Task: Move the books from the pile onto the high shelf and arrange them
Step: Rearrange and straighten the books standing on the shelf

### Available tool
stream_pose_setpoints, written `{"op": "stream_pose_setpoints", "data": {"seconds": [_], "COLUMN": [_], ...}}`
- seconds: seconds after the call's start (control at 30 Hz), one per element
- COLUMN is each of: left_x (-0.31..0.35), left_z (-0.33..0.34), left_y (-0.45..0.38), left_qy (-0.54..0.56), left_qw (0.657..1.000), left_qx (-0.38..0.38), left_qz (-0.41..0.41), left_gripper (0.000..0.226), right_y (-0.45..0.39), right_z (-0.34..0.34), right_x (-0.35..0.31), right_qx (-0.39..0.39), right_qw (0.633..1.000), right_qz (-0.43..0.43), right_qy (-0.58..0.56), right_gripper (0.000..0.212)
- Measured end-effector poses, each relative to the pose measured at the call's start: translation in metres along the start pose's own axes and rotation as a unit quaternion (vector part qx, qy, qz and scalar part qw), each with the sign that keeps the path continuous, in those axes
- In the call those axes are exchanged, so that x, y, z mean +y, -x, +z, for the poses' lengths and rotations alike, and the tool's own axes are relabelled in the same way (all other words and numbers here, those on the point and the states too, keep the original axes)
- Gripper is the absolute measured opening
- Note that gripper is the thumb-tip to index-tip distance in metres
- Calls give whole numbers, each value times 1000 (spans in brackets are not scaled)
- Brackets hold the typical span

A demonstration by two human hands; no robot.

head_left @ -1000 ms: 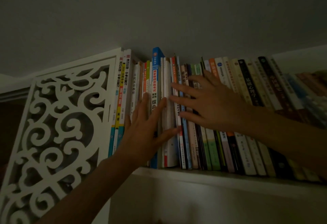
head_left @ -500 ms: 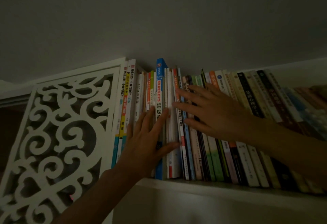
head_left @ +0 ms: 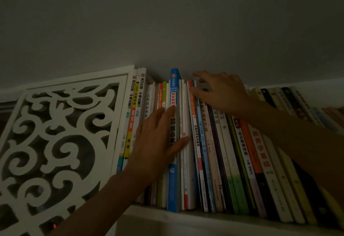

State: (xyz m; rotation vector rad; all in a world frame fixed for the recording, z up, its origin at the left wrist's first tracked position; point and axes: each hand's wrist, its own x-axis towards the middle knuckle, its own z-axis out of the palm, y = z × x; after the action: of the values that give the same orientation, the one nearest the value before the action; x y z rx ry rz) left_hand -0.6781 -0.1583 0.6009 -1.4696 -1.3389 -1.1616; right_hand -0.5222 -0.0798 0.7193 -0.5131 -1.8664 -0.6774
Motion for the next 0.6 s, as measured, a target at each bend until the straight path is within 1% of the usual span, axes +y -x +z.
{"op": "stream_pose_setpoints", "data": {"seconds": [0.1, 0.2, 0.27, 0.37, 0.4, 0.5, 0.57, 0.6], "left_x": [-1, -3, -2, -1, -1, 4, 12, 15], "left_z": [7, 8, 6, 5, 5, 6, 8, 8], "left_y": [0, 1, 0, -1, 0, 2, 3, 4], "left_qy": [35, 26, 28, 24, 19, 17, 15, 24], "left_qw": [999, 1000, 1000, 1000, 1000, 999, 997, 997], "left_qx": [8, 7, 7, 13, 19, 41, 68, 73], "left_qz": [6, 4, -6, -12, -9, -13, -20, -22], "left_gripper": [78, 79, 83, 85, 83, 73, 65, 62], "right_y": [-5, -7, -10, -16, -18, -22, -19, -17], "right_z": [-6, -10, -10, -11, -11, -7, -5, -2], "right_x": [0, -3, -7, -11, -14, -21, -21, -19], "right_qx": [-24, -52, -58, -57, -59, -80, -96, -97], "right_qw": [999, 996, 996, 998, 998, 992, 987, 988], "right_qz": [-5, 11, 24, 4, -5, -10, -6, -15], "right_qy": [-34, -73, -63, -19, -26, -99, -126, -116], "right_gripper": [47, 46, 43, 45, 49, 60, 57, 53]}}
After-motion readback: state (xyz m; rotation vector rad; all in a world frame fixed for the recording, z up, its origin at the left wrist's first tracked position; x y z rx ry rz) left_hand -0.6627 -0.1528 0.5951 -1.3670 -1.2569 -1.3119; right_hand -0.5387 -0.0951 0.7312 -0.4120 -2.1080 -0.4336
